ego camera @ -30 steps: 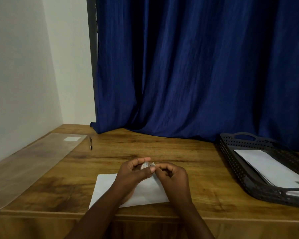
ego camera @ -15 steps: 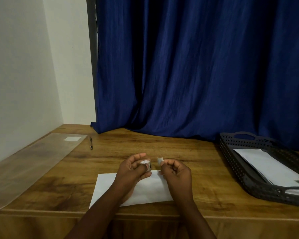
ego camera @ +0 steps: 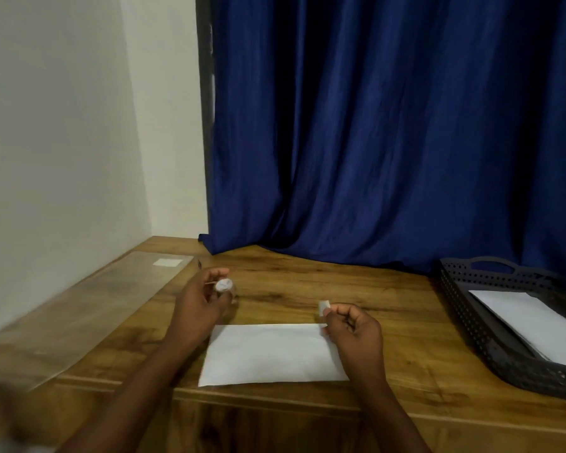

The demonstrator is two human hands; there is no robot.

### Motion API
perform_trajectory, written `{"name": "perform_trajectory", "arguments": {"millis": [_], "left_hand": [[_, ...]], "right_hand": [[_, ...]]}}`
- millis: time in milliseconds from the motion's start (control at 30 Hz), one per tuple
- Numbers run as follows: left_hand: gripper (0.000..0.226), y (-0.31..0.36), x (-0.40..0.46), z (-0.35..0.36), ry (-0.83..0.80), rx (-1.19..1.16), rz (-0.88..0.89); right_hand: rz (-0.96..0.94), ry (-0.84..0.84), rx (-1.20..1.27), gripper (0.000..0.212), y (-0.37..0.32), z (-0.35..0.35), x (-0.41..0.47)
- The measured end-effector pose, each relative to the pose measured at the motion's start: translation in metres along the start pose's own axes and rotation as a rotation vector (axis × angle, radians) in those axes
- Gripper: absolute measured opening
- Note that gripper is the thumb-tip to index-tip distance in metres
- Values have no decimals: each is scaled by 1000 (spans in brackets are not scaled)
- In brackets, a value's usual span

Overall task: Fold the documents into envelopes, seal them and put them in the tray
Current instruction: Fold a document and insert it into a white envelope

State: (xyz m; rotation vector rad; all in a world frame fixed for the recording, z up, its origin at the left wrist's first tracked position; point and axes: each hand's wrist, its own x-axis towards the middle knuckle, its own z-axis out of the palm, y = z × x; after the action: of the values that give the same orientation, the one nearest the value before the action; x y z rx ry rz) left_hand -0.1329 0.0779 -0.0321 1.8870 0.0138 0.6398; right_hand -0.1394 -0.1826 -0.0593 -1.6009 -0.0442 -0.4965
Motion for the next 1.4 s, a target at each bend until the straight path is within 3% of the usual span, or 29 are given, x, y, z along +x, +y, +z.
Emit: {"name": "perform_trajectory", "arguments": {"millis": [133, 300, 467, 600, 700, 800, 933, 1067, 1200, 1400], "left_hand": [[33, -25, 5, -40, 42, 276, 2], [12, -44, -3, -56, -50, 376, 44], [44, -37, 0, -40, 29, 506, 202], [42, -5, -17, 8, -179, 359, 413], [37, 8, -34, 47, -335, 426, 485], [48, 14, -48, 77, -447, 514, 439], [54, 16, -60, 96, -540, 622, 391], [55, 17, -64, 95, -560, 691, 388], [57, 18, -65, 92, -592, 712, 375], [57, 21, -67, 93, -611, 736, 350]], "right_hand": [[-27, -12, -46, 11, 2, 0, 0], [-46, -35, -29, 14, -2, 3, -2], [32, -44, 169, 7, -10, -3, 1], [71, 10, 261, 8, -27, -27, 11], [-44, 55, 87, 6, -35, -50, 22], [-140, 41, -153, 5, -31, -64, 26], [-197, -118, -407, 8, -23, -65, 17], [-405, -290, -761, 15, -15, -64, 19], [-552, -381, -877, 19, -11, -55, 27], [-600, -442, -918, 20, 16, -48, 37]]}}
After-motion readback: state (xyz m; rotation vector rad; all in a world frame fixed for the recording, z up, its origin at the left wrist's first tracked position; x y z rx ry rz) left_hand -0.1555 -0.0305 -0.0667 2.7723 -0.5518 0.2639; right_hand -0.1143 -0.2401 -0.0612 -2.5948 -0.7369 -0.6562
